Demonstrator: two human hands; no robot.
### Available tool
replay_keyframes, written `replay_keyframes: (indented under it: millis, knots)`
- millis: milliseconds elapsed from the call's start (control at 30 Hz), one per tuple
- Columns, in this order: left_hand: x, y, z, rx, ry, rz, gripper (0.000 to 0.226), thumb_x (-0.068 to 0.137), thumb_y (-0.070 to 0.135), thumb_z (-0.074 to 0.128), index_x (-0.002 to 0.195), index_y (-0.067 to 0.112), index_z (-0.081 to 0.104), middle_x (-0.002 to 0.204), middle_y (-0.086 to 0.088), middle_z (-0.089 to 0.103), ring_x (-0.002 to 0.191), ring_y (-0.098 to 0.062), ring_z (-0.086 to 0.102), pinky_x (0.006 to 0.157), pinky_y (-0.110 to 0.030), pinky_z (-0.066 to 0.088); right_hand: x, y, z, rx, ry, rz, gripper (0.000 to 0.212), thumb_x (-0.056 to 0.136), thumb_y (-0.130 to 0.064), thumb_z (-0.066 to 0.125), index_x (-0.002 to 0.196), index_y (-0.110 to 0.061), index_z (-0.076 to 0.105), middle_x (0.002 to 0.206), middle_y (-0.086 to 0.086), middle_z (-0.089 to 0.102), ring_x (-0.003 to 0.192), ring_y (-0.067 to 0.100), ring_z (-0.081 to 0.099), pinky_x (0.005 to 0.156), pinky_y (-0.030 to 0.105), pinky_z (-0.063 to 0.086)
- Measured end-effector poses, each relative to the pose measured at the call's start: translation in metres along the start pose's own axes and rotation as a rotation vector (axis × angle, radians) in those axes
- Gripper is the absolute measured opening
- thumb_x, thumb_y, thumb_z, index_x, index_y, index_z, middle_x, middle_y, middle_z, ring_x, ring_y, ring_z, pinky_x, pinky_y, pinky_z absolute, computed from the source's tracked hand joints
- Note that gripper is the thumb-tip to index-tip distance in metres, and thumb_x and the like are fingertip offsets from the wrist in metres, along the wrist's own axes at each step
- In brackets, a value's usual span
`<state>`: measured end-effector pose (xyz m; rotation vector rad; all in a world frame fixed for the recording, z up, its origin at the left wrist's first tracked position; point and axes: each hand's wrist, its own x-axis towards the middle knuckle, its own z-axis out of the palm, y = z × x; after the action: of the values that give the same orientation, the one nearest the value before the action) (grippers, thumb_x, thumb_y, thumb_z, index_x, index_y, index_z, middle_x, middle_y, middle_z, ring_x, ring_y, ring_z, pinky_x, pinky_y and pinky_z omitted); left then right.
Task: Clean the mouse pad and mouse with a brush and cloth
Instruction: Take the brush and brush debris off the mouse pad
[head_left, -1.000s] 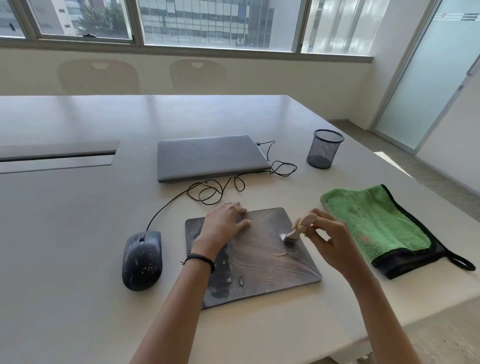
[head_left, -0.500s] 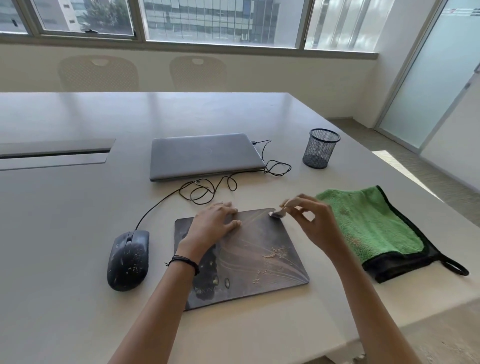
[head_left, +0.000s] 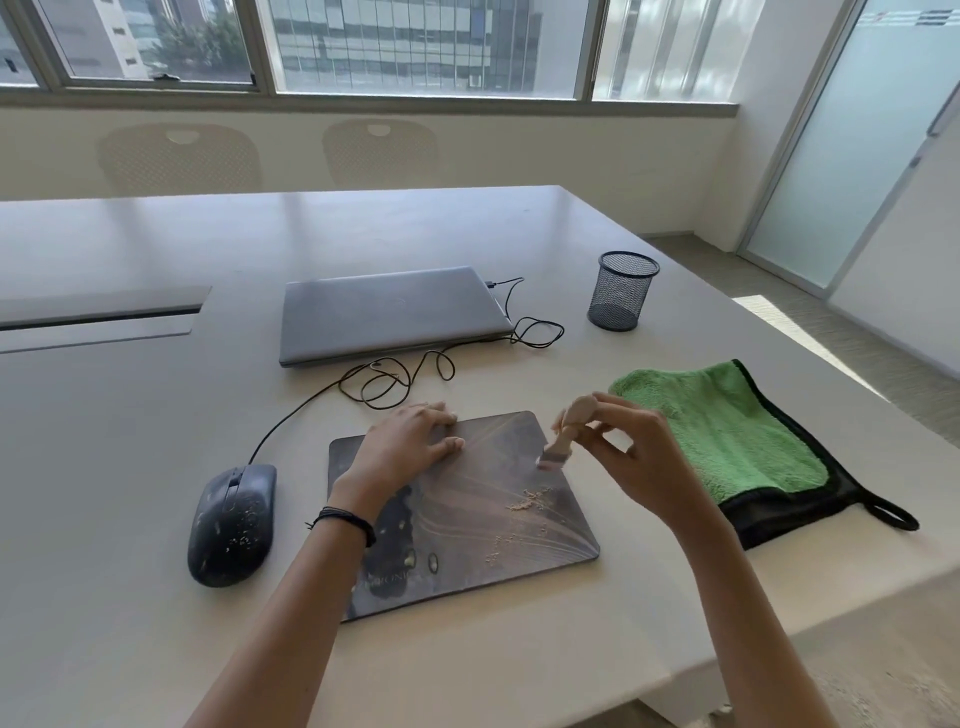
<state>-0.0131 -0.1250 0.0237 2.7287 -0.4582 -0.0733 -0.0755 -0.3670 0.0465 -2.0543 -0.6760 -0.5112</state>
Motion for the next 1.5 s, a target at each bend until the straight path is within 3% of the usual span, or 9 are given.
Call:
replay_keyframes:
  millis: [100, 233, 400, 667, 833, 933, 1033, 1267, 1500]
  knots:
    - [0.002, -0.002, 0.002, -0.005, 0.006, 0.006, 0.046, 0.088, 0.046, 0.053, 0.129, 0.026, 0.053, 0.143, 0.009, 0.043, 0.131, -0.014, 0.04, 0.1, -0.035, 0.039, 0.01, 0.011, 0.004, -0.051, 0.142, -0.003, 0.02, 0.084, -0.004, 0.064, 0.09, -0.023, 0.067, 0.088, 0.001, 0.07, 0.081, 0.01, 0.065, 0.071, 0.017, 0.049]
    - [0.005, -0.006, 0.004, -0.001, -0.007, -0.002, 0.048, 0.088, 0.048, 0.053, 0.131, 0.028, 0.05, 0.147, 0.009, 0.038, 0.134, -0.013, 0.036, 0.103, -0.034, 0.037, 0.025, 0.028, 0.017, -0.112, 0.211, 0.011, 0.006, 0.083, -0.006, 0.064, 0.082, -0.01, 0.069, 0.087, -0.005, 0.069, 0.083, 0.006, 0.067, 0.078, 0.026, 0.052]
    - [0.004, -0.002, 0.003, 0.002, -0.005, -0.003, 0.048, 0.087, 0.049, 0.053, 0.13, 0.028, 0.051, 0.147, 0.009, 0.038, 0.134, -0.013, 0.036, 0.102, -0.034, 0.037, 0.03, 0.036, 0.025, -0.135, 0.092, 0.045, 0.015, 0.081, -0.002, 0.066, 0.084, -0.016, 0.07, 0.087, -0.007, 0.071, 0.079, 0.006, 0.069, 0.079, 0.034, 0.055]
    - [0.002, -0.003, 0.001, 0.014, 0.002, 0.001, 0.047, 0.088, 0.048, 0.053, 0.129, 0.027, 0.052, 0.144, 0.01, 0.042, 0.132, -0.013, 0.038, 0.1, -0.037, 0.04, 0.021, 0.02, 0.013, -0.115, -0.057, 0.062, 0.018, 0.084, -0.019, 0.062, 0.081, -0.036, 0.062, 0.083, -0.009, 0.071, 0.077, 0.013, 0.069, 0.075, 0.045, 0.053]
    - [0.003, -0.004, 0.002, 0.02, -0.001, -0.007, 0.048, 0.087, 0.05, 0.052, 0.13, 0.028, 0.051, 0.146, 0.011, 0.039, 0.133, -0.012, 0.037, 0.101, -0.037, 0.039, 0.004, -0.001, -0.003, -0.021, -0.15, 0.077, 0.033, 0.083, -0.008, 0.064, 0.078, -0.04, 0.06, 0.083, -0.005, 0.071, 0.077, 0.018, 0.069, 0.074, 0.038, 0.055]
    - [0.003, -0.003, 0.002, 0.028, -0.007, -0.005, 0.048, 0.087, 0.05, 0.052, 0.13, 0.028, 0.051, 0.146, 0.011, 0.039, 0.133, -0.012, 0.037, 0.099, -0.037, 0.04, -0.007, -0.009, -0.012, 0.015, -0.237, 0.101, 0.021, 0.085, -0.004, 0.063, 0.078, -0.023, 0.064, 0.084, -0.006, 0.071, 0.078, 0.018, 0.067, 0.076, 0.024, 0.051]
    - [0.003, -0.003, 0.001, 0.026, -0.01, -0.002, 0.047, 0.088, 0.049, 0.052, 0.129, 0.027, 0.052, 0.146, 0.011, 0.039, 0.133, -0.013, 0.038, 0.097, -0.037, 0.041, -0.011, -0.015, -0.019, 0.045, -0.229, 0.097, 0.007, 0.085, -0.005, 0.062, 0.081, -0.007, 0.067, 0.084, -0.006, 0.071, 0.079, 0.019, 0.067, 0.077, 0.023, 0.051]
    - [0.004, -0.002, 0.001, 0.046, -0.016, -0.005, 0.046, 0.088, 0.049, 0.052, 0.129, 0.028, 0.052, 0.146, 0.012, 0.039, 0.132, -0.014, 0.039, 0.096, -0.037, 0.041, -0.012, -0.007, -0.01, 0.009, 0.055, 0.124, 0.02, 0.081, -0.011, 0.066, 0.085, -0.03, 0.069, 0.088, -0.013, 0.073, 0.084, 0.01, 0.07, 0.081, 0.023, 0.053]
    - [0.005, -0.003, 0.001, 0.044, -0.021, -0.004, 0.048, 0.088, 0.049, 0.052, 0.13, 0.027, 0.051, 0.147, 0.01, 0.038, 0.133, -0.015, 0.038, 0.099, -0.04, 0.041, -0.028, -0.01, -0.009, 0.02, 0.001, 0.137, 0.017, 0.08, -0.007, 0.068, 0.081, -0.024, 0.07, 0.086, -0.019, 0.072, 0.081, 0.004, 0.071, 0.078, 0.017, 0.053]
